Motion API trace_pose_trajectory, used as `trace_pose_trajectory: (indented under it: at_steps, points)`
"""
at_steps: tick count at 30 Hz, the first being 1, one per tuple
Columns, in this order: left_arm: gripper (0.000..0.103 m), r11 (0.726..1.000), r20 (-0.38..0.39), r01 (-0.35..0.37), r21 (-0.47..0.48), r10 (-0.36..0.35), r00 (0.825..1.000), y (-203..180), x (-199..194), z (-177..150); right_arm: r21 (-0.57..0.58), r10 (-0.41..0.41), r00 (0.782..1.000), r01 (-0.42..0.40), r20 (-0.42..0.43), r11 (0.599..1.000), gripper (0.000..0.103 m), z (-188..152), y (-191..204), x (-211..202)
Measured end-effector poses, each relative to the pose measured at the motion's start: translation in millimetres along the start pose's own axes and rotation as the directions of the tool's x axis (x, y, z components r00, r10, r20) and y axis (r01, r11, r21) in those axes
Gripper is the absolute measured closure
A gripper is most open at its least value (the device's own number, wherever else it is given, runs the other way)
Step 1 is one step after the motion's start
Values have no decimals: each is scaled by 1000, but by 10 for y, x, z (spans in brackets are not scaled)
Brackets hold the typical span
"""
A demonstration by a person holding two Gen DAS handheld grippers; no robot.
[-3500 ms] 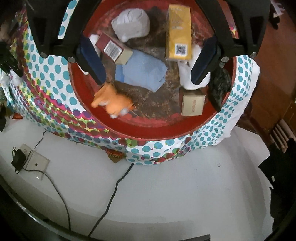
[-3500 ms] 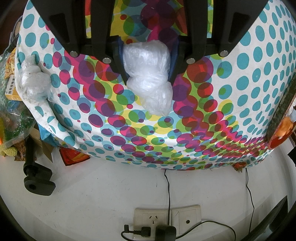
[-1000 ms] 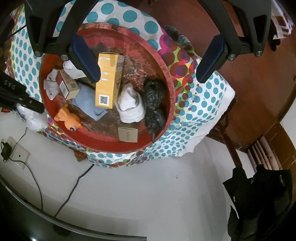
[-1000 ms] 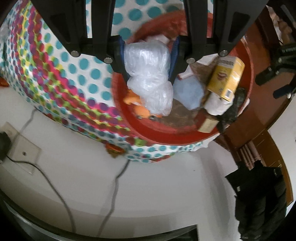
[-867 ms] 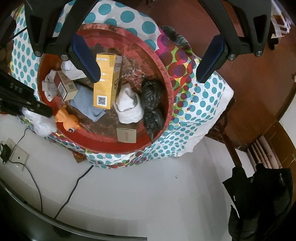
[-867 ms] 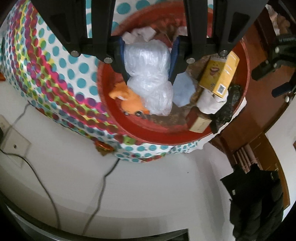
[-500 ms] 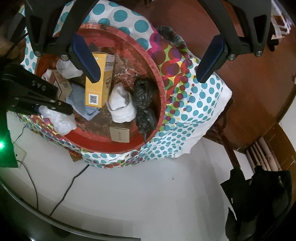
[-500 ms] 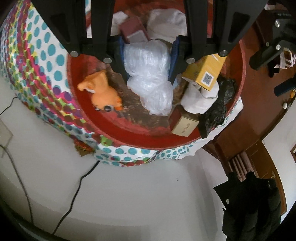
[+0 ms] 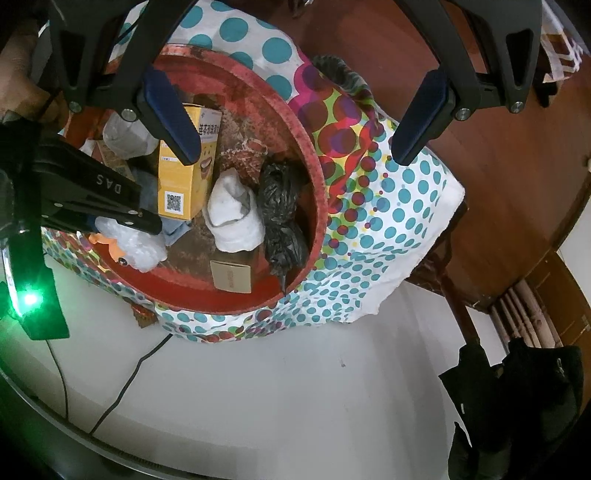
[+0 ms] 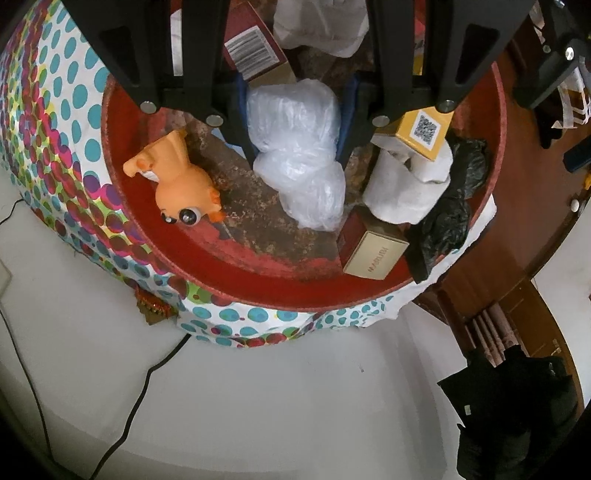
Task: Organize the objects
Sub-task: 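Open the right tool to release the plastic bag onto the tray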
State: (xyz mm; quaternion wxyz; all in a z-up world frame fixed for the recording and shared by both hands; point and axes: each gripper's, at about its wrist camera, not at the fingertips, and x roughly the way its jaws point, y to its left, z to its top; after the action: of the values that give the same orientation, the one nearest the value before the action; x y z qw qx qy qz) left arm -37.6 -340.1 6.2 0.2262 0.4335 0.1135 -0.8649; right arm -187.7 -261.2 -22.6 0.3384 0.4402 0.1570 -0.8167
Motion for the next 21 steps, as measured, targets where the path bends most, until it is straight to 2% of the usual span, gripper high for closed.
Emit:
trace_pose_trajectory:
  at_steps: [10, 12, 13, 17, 21]
  points:
    - [0, 1000, -8, -1, 15, 1, 1000, -58, 16, -13, -4, -29, 999, 29, -26, 1000, 63, -46, 18, 28]
    - [0, 1000, -7, 3, 13, -3, 1000, -64, 17, -15, -2, -32, 999, 32, -22, 999, 55, -68, 22, 2]
    - [0, 1000, -8, 5, 13, -5, 1000, -68, 20, -16, 0, -29, 999, 29, -18, 1000, 46, -78, 22, -19]
    - [0, 1000, -14, 2, 16, -2, 1000, -83, 31, -24, 7, -21, 1000, 21, 0, 1000, 44, -93, 14, -118]
    - [0, 1000, -7, 7, 26, -7, 1000, -104, 33, -29, -10, -45, 998, 46, 31, 999, 44, -129, 15, -290]
